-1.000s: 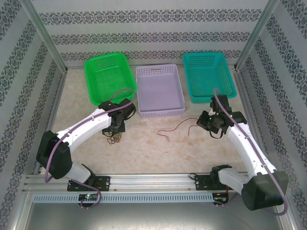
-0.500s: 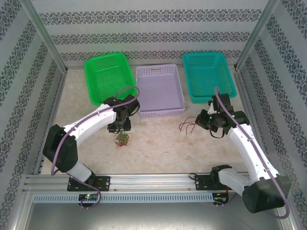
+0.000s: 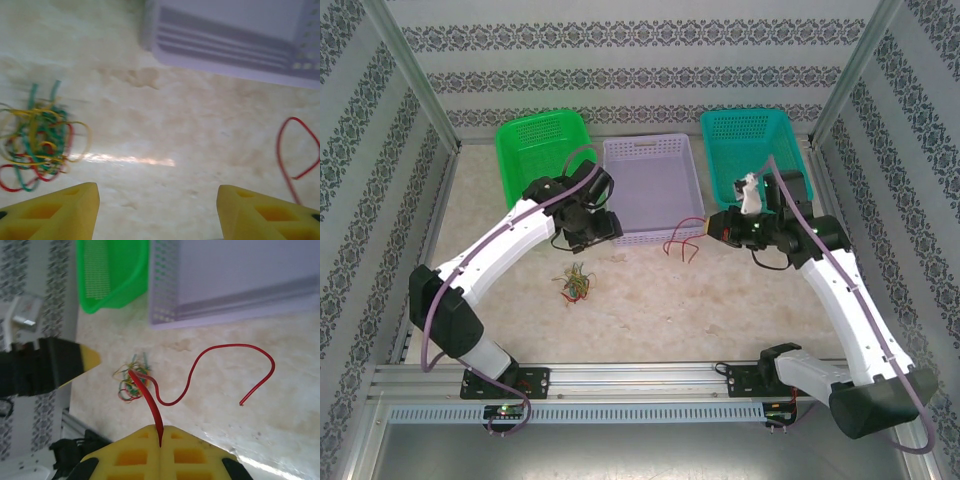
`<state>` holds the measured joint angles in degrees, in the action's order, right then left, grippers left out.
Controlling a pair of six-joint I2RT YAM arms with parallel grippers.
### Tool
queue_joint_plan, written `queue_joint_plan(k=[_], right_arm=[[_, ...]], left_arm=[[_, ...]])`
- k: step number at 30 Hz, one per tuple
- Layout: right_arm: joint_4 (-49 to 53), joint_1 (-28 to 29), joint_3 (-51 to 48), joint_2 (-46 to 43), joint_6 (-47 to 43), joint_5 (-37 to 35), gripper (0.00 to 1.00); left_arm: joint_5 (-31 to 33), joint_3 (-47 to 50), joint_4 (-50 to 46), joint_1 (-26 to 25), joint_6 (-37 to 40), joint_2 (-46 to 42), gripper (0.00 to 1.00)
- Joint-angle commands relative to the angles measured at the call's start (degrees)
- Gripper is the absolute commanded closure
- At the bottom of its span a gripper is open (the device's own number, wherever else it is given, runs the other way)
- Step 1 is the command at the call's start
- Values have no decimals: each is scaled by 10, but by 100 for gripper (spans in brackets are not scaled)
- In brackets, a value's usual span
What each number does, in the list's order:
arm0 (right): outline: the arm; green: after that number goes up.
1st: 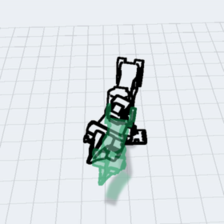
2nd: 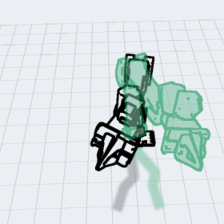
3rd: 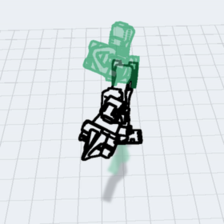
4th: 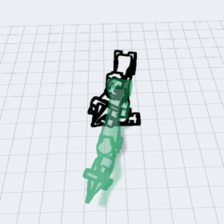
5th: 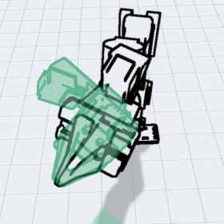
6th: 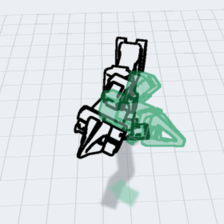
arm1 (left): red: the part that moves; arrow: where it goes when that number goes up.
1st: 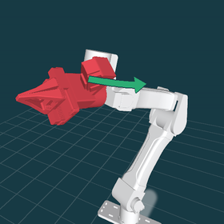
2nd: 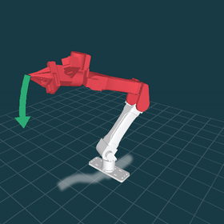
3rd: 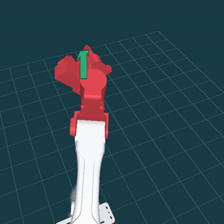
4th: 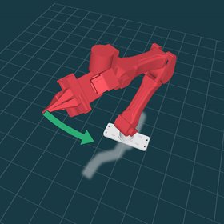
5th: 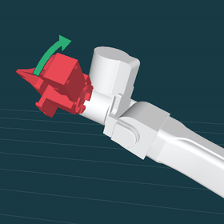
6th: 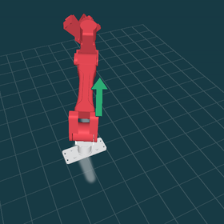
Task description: Untangle the cables
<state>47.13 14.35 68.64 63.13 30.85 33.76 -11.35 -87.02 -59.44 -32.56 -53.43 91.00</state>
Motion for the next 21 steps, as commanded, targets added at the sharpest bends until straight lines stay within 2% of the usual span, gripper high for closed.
queue_joint_plan(k=[1, 4, 8, 11, 14, 19, 21], right_arm=[[-12, 18, 35, 23, -30, 22, 100], [-18, 17, 58, 34, -13, -14, 100], [-52, 4, 84, 41, 21, -9, 100], [-55, 4, 101, 53, 29, -3, 100], [-64, 4, 98, 54, 44, -14, 100], [-107, 1, 97, 67, 82, -3, 100], [-112, 4, 99, 72, 85, 1, 100]], left_arm=[[-94, -11, 37, 9, -78, 21, 35], [-103, -18, 51, 10, -111, 20, 34], [-90, -35, 52, 15, -117, 10, 34], [-122, -24, 82, 23, -154, 2, 34], [-139, 10, 121, 23, -230, -11, 30], [-155, 109, 263, 22, -399, -45, 19], [-148, 124, 299, 23, -440, -50, 18]])
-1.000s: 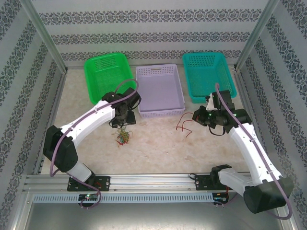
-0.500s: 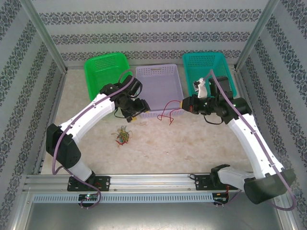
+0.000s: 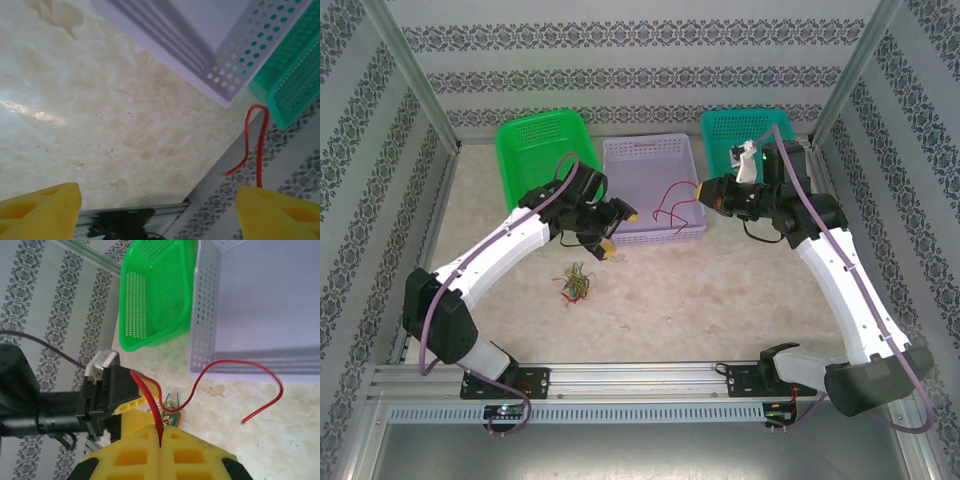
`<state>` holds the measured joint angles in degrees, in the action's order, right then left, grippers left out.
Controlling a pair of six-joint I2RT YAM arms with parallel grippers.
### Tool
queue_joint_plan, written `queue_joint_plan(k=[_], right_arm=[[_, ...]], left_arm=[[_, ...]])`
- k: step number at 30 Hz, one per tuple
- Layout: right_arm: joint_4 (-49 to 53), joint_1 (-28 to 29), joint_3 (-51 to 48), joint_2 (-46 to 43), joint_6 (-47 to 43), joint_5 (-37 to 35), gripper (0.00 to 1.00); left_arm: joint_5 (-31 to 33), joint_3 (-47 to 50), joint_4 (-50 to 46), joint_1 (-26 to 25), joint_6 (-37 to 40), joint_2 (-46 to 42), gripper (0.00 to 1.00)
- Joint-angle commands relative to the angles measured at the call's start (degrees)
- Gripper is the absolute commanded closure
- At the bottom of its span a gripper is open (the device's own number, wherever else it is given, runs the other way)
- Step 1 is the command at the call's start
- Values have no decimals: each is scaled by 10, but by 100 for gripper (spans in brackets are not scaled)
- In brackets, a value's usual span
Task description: Untangle the cables
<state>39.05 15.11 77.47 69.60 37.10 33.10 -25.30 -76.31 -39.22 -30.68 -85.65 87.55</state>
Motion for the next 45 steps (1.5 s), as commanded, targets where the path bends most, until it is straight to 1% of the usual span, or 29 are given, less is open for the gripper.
queue_joint_plan(k=[1, 4, 6, 8, 11, 14, 17, 21, 23, 25, 27, 28, 29, 30, 31, 33, 34, 36, 40, 45], right_arm=[[-26, -4, 13, 10, 21, 1, 100], [-3, -15, 19, 14, 24, -34, 100], [-3, -45, 23, 19, 44, -47, 100], [-22, -76, 32, 29, 65, -54, 100], [-39, -113, 72, 67, 76, -85, 100], [-53, -151, 132, 130, 88, -121, 100], [-114, -193, 193, 212, 107, -145, 100], [-175, -233, 324, 354, 132, -151, 100], [-155, -242, 414, 431, 132, -145, 100], [-103, -246, 496, 506, 124, -128, 100], [-69, -246, 515, 549, 124, -112, 100], [-60, -246, 501, 559, 125, -102, 100], [-57, -246, 472, 560, 125, -95, 100], [-59, -246, 440, 555, 128, -90, 94], [-67, -245, 397, 546, 130, -87, 86], [-83, -245, 323, 520, 134, -86, 73], [-89, -244, 292, 504, 135, -88, 67], [-92, -244, 253, 469, 132, -93, 60], [-78, -238, 223, 389, 116, -119, 55], [-46, -218, 216, 286, 88, -182, 54]], left_arm=[[-3, 14, 99, 4, -126, -14, 18], [16, -16, 68, 4, -114, -7, 17], [20, -38, 45, 5, -92, -3, 17], [28, -62, 20, 4, -55, -1, 17], [36, -96, -28, 5, 18, 4, 18], [44, -106, -60, 4, 65, -1, 19], [61, -97, -75, 4, 90, -19, 20], [73, -89, -84, 4, 109, -36, 20], [76, -91, -93, 4, 119, -40, 20], [81, -89, -104, 5, 125, -46, 20], [82, -80, -105, 5, 125, -53, 20], [80, -74, -104, 6, 125, -57, 20], [78, -69, -103, 7, 125, -60, 20], [76, -64, -103, 9, 126, -62, 20], [74, -60, -104, 11, 127, -65, 20], [66, -56, -105, 18, 129, -66, 20], [63, -55, -106, 20, 132, -65, 20], [59, -57, -113, 25, 138, -63, 20], [53, -57, -126, 32, 151, -55, 20], [56, -51, -159, 39, 183, -39, 21]])
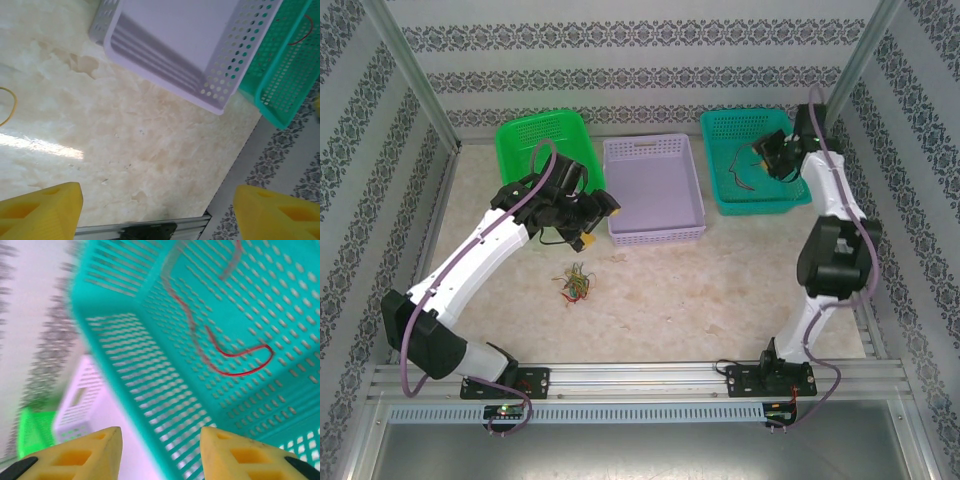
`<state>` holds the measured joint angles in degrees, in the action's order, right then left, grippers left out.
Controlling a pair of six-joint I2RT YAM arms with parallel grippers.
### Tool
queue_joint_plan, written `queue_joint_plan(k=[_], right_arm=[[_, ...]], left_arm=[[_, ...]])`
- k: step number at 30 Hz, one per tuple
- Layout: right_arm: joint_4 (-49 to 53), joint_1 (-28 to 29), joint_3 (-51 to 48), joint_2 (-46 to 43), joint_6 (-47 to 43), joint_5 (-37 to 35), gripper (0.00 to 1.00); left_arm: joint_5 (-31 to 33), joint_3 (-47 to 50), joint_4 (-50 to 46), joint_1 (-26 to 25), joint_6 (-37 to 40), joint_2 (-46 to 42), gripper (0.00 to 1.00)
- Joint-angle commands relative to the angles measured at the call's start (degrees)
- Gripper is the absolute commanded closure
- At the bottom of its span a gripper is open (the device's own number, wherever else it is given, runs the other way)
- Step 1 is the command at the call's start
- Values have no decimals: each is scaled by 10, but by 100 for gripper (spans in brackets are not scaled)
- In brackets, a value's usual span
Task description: Untangle the cables
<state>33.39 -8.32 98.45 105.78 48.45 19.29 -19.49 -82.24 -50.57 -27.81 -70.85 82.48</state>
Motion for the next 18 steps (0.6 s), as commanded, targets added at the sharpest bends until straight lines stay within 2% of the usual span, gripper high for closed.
queue_joint_plan(k=[1, 4, 9, 14, 18], right_arm=[[12, 25, -5, -103, -33, -62, 54], [6, 65, -58, -183, -46, -109, 54], [4, 182, -197, -299, -56, -144, 55], [-19, 340, -359, -370, -78, -100, 54], [-51, 455, -437, -356, -92, -50, 53]], left_arm=[[3, 9, -56, 14, 47, 15, 21], [25, 24, -89, 24, 84, 20, 21], [27, 85, -111, 73, 132, 14, 22], [13, 147, -108, 122, 181, 22, 23], [-3, 182, -82, 125, 211, 50, 27]])
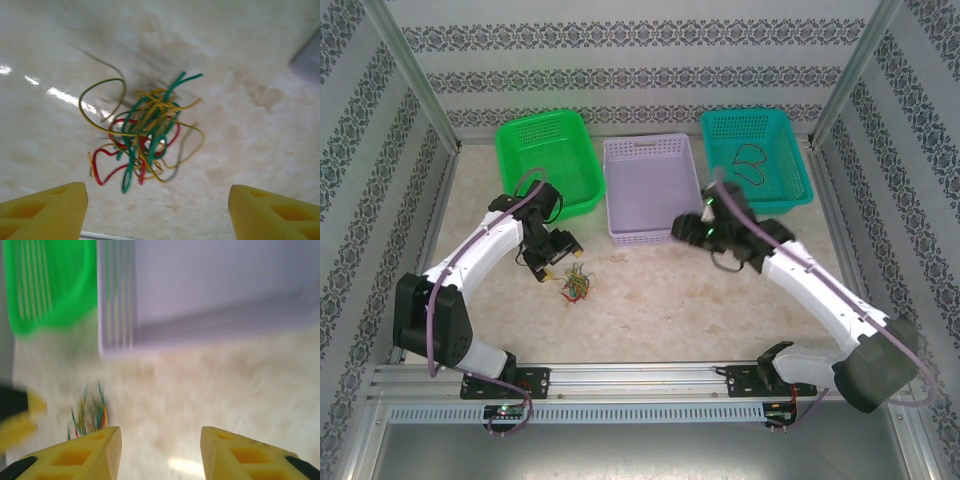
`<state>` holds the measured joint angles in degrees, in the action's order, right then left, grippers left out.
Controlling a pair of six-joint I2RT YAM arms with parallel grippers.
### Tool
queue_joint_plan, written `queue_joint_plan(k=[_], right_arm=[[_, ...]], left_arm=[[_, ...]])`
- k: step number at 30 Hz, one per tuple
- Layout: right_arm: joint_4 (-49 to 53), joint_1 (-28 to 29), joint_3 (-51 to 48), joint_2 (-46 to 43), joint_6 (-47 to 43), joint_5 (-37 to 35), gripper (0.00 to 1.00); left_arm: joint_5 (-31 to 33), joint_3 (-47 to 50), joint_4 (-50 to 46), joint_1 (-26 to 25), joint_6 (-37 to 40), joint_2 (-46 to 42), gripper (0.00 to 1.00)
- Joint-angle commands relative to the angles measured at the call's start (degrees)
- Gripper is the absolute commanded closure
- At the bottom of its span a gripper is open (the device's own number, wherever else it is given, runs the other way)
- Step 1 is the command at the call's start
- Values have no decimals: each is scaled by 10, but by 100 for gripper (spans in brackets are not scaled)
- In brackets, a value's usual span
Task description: Untangle the cables
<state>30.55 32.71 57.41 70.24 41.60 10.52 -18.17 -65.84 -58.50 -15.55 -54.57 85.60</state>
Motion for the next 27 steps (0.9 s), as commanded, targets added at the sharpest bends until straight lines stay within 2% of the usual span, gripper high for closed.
queue_joint_plan(k=[1, 4, 9, 10, 11, 13, 17, 27], right_arm=[[-40, 63, -39, 15, -20, 65, 53], [-60, 104, -35, 82, -20, 119, 50], [-41, 123, 37, 202, -33, 194, 48], [-46, 123, 46, 219, -23, 204, 48], [-59, 122, 49, 233, -9, 215, 48], [-94, 124, 51, 254, 21, 235, 48], [-150, 134, 59, 290, 67, 242, 49], [-220, 162, 112, 376, 123, 235, 53]], left_arm=[[-21, 24, 4, 3, 53, 29, 28], [-12, 38, 12, 3, 67, 55, 31], [-61, 91, 95, -5, 59, 91, 54], [-70, 101, 109, -10, 52, 98, 61], [-66, 107, 117, -16, 47, 104, 71], [-63, 122, 135, -23, 30, 101, 98], [-67, 155, 187, -28, -20, 45, 100], [-87, 154, 173, -44, -24, 21, 100]])
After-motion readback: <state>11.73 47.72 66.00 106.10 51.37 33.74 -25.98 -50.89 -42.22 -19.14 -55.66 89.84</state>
